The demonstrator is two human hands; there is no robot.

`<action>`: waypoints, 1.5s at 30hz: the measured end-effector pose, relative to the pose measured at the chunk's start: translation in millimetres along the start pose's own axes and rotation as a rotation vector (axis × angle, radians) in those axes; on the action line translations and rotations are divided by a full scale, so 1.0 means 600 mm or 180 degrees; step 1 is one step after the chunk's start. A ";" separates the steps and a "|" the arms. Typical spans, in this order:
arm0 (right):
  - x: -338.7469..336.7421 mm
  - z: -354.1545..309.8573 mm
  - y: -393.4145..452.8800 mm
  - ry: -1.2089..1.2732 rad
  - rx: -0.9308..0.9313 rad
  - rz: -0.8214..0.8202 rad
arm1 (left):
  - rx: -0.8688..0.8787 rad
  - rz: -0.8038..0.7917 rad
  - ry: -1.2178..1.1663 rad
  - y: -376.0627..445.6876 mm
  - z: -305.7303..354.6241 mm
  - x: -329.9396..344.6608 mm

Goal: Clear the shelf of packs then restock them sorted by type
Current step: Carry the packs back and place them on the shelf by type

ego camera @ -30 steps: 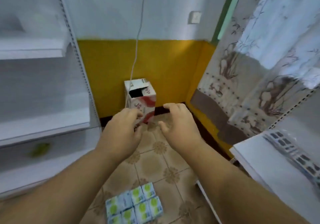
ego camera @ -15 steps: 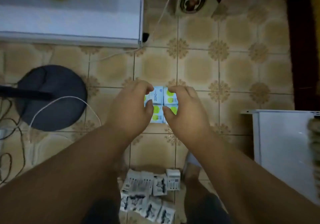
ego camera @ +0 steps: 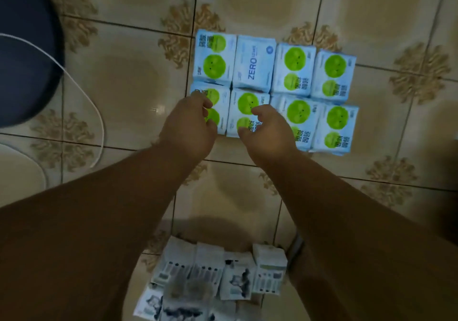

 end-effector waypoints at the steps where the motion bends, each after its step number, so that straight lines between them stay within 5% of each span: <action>1: 0.014 0.013 0.016 0.0003 0.0087 -0.0043 | -0.0152 -0.0008 -0.0031 0.012 -0.016 0.015; 6: 0.060 0.043 0.086 0.0132 0.0492 -0.0037 | -0.0894 0.0415 -0.0308 0.072 -0.086 0.063; 10: 0.093 0.033 0.116 0.0364 0.0779 0.0334 | -0.1232 0.0226 -0.0746 0.098 -0.106 0.088; 13: 0.091 0.023 0.123 0.0608 0.1019 0.0471 | -0.1228 0.0066 -0.0806 0.109 -0.123 0.083; 18: 0.031 -0.018 0.057 0.1013 0.0583 0.0346 | -0.1117 -0.0140 -0.1147 0.055 -0.075 0.003; 24: -0.256 -0.104 -0.153 0.1845 0.0477 0.0670 | -0.1222 -0.0341 -0.2441 -0.124 0.179 -0.187; 33: -0.865 -0.251 -0.483 0.2527 -0.0211 0.1454 | 0.0025 -0.0860 -0.3000 -0.425 0.717 -0.509; 45: -1.196 -0.311 -0.799 0.2891 -0.0669 0.3792 | 0.1178 -0.1860 -0.3177 -0.604 1.080 -0.678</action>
Point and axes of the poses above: each hand's wrist, its own y-axis towards the middle knuckle, its own x-axis out of the palm, z = x × y, the point moved 2 cm from there along y, towards the middle knuckle, and after that the axes turned 6 degrees about z, right-handed, at the moved point
